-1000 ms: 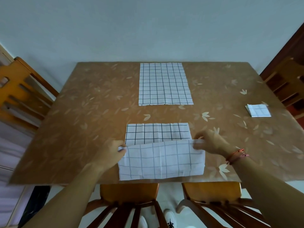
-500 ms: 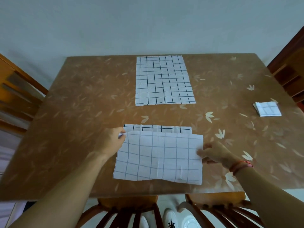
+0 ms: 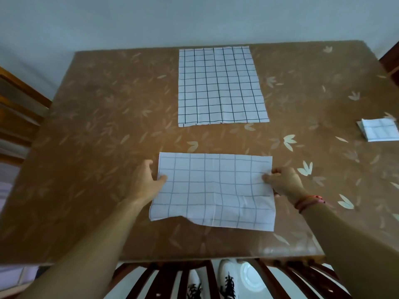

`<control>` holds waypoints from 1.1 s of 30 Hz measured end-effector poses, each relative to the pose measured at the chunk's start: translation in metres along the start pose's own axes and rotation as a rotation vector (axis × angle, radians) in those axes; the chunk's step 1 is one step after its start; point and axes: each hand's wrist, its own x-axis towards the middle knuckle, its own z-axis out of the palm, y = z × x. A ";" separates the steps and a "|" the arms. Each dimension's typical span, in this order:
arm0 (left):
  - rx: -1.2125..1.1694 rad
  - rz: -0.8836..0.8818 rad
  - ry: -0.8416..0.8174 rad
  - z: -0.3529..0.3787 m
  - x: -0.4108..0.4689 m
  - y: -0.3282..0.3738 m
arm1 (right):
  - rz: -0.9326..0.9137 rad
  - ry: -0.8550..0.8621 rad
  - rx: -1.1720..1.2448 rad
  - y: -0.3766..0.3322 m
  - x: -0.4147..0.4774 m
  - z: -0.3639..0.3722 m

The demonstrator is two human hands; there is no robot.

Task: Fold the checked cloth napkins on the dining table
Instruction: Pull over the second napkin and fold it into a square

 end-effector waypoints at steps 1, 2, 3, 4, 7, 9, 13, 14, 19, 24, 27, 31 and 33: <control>-0.004 -0.045 -0.020 0.003 -0.007 -0.005 | 0.016 0.010 0.008 0.000 0.003 0.002; -0.034 -0.078 -0.042 0.006 -0.014 -0.012 | 0.022 0.022 0.011 -0.001 0.005 0.003; -0.074 -0.107 -0.065 0.008 -0.020 -0.017 | 0.020 0.030 0.005 -0.001 0.006 0.005; -0.114 -0.131 -0.091 0.010 -0.026 -0.023 | 0.021 0.034 0.003 -0.002 0.007 0.006; -0.222 -0.192 -0.152 0.016 -0.037 -0.036 | 0.035 0.032 0.008 -0.002 0.009 0.008; -0.308 -0.233 -0.152 0.015 -0.042 -0.038 | 0.045 0.033 0.006 0.000 0.007 0.009; -0.384 -0.209 -0.123 0.012 -0.053 -0.039 | 0.072 -0.001 0.029 0.008 -0.008 0.006; -0.385 -0.190 -0.109 0.010 -0.056 -0.039 | 0.087 -0.021 0.041 0.012 -0.013 0.005; -0.446 -0.161 -0.051 0.008 -0.061 -0.043 | 0.149 -0.134 0.020 0.035 -0.041 -0.002; -0.446 -0.130 0.002 0.009 -0.061 -0.044 | 0.168 -0.175 -0.006 0.058 -0.061 0.001; -0.408 -0.093 0.022 0.009 -0.063 -0.045 | 0.165 -0.142 -0.002 0.064 -0.063 0.003; -0.376 -0.070 0.026 0.010 -0.064 -0.044 | 0.163 -0.114 -0.004 0.063 -0.067 0.004; -0.390 -0.080 0.002 0.010 -0.067 -0.041 | 0.155 -0.086 -0.020 0.062 -0.069 0.004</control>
